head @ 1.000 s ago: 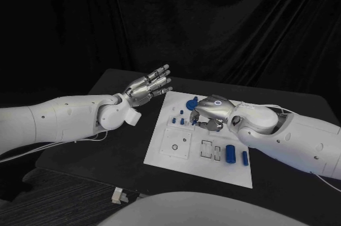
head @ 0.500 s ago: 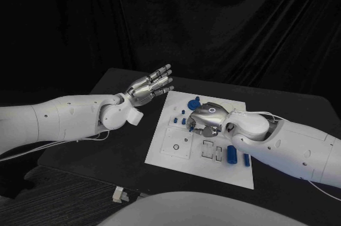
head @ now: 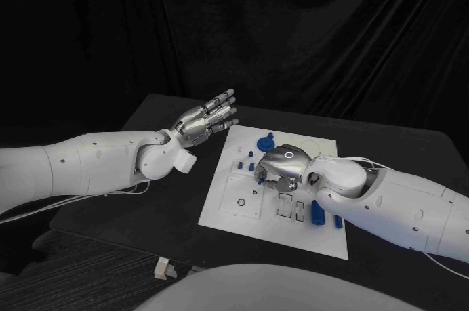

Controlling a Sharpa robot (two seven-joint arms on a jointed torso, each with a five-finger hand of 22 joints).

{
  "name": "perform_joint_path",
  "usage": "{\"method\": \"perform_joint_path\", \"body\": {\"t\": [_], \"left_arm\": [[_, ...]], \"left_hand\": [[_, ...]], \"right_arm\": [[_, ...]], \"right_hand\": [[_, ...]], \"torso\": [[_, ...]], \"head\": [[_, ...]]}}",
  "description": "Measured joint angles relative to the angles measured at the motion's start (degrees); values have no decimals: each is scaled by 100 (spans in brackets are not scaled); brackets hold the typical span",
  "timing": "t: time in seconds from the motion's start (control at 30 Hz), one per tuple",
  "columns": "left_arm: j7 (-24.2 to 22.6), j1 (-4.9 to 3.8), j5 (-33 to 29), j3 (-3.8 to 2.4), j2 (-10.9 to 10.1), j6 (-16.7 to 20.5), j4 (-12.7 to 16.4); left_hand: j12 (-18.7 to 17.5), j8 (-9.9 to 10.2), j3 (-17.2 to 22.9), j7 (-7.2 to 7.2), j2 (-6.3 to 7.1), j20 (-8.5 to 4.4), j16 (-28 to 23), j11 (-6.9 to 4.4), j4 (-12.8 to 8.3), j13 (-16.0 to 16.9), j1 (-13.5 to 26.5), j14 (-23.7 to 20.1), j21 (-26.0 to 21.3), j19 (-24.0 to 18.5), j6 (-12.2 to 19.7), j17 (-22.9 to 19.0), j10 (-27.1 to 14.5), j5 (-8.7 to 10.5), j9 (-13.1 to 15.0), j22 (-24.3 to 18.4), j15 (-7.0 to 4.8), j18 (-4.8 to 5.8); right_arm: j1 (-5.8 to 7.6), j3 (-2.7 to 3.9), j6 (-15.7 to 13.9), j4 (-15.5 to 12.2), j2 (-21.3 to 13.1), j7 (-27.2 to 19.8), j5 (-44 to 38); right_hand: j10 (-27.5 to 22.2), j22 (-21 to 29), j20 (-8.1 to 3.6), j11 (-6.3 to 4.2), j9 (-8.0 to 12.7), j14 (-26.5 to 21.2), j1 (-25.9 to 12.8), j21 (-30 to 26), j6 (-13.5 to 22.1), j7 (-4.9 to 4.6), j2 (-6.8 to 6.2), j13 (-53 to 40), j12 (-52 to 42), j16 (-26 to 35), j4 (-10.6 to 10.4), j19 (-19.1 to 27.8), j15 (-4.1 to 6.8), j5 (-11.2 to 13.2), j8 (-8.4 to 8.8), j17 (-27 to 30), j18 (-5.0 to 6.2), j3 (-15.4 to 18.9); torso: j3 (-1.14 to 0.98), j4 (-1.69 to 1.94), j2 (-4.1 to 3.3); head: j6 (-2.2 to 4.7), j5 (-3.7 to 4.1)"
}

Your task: Assemble the parts on the task board

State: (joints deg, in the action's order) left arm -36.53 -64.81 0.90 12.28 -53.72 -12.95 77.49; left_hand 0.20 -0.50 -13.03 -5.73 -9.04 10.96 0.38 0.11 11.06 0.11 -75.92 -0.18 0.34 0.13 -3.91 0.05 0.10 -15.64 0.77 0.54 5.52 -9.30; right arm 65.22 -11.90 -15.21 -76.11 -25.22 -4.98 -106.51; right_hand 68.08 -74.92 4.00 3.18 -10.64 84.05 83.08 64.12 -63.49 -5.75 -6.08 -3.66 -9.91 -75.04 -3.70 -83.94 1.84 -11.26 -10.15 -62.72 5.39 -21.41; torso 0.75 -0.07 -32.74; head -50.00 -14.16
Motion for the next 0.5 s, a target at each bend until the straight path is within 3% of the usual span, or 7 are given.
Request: {"method": "perform_joint_path", "body": {"t": [0.5], "left_arm": [[8,19,0,0,25,-8,-32]], "left_hand": [[0,0,-15,0,0,0,0,0,-16,1,0,3,0,0,0,1,0,-24,-1,1,3,0]], "right_arm": [[-116,-1,-13,-3,32,45,-5]], "right_hand": [[17,1,0,17,-3,0,-15,0,-19,-22,-30,0,0,0,0,0,0,-26,-21,0,0,0]], "torso": [[2,0,3]], "head": [[0,24]]}}
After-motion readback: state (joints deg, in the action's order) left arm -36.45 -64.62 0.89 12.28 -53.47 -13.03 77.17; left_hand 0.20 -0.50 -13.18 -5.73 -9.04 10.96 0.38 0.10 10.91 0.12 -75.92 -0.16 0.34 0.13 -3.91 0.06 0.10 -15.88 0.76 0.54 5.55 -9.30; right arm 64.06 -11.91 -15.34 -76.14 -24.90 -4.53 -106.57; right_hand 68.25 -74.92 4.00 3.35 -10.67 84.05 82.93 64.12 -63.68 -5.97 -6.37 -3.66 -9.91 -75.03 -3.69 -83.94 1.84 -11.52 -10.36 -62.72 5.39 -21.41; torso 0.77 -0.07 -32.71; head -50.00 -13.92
